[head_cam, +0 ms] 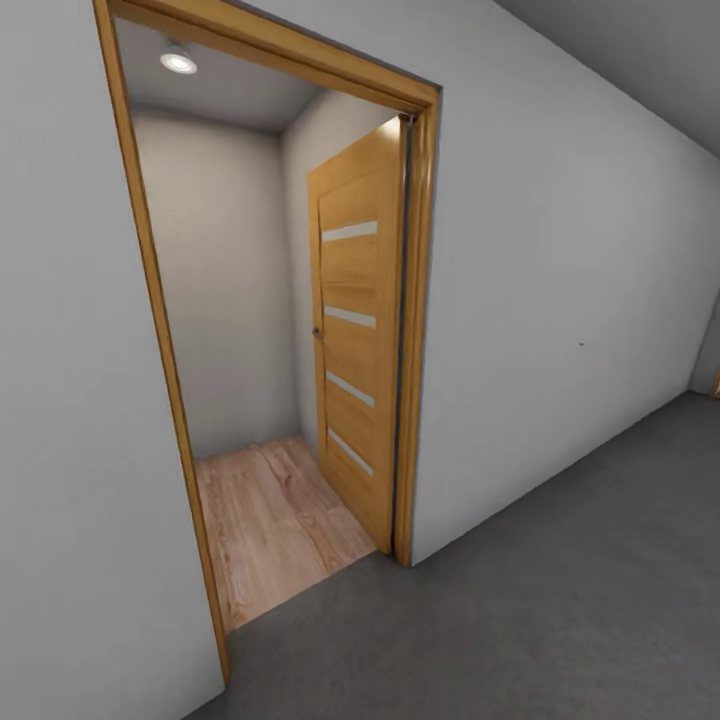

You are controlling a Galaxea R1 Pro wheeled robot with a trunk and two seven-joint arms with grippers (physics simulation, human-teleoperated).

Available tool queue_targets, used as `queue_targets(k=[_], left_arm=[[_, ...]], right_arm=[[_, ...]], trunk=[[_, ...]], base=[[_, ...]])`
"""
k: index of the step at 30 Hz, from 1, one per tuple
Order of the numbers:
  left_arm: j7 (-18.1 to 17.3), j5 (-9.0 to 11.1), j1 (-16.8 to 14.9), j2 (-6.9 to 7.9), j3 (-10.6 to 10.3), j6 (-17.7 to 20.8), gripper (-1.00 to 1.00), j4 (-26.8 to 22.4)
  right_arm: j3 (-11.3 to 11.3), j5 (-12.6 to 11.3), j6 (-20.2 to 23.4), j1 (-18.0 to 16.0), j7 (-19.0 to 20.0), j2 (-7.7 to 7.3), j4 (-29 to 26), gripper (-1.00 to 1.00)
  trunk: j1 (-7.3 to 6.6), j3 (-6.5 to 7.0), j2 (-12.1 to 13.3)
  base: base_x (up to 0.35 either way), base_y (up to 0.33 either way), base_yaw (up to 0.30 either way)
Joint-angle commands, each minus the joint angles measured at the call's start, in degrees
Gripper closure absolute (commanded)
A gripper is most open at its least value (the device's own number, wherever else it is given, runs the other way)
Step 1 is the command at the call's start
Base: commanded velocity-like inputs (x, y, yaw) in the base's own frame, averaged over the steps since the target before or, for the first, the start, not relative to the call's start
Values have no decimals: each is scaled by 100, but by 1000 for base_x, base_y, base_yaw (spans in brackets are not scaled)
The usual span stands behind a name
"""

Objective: Move the two storage containers from the living room to the garage. In the garage, place one container on the floor and stack the other container on top of it (either order is fine).

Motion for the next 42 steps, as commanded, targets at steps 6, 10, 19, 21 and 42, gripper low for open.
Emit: queue_targets(k=[6,10,19,21,42], left_arm=[[-18,69,-6,11,-38,-19,-100,10],[-18,70,-6,15,-38,-19,-100,10],[-18,70,-6,16,-30,-18,-100,10],[-18,70,-6,16,-30,-18,-100,10],[-18,70,-6,10,-38,-18,-100,10]], right_arm=[[49,-58,-28,-8,-18,37,18,-100],[42,-57,-34,-8,-22,19,18,-100],[40,-58,-37,-8,-28,10,18,-100],[40,-58,-37,-8,-28,11,18,-100],[33,-95,-32,-8,-45,55,18,-100]], trunk=[[4,-8,-5],[4,-8,-5],[4,-8,-5],[4,-8,-5],[4,-8,-5]], base=[[311,-119,0],[320,-42,99],[324,-2,262],[324,0,270],[324,0,41]])
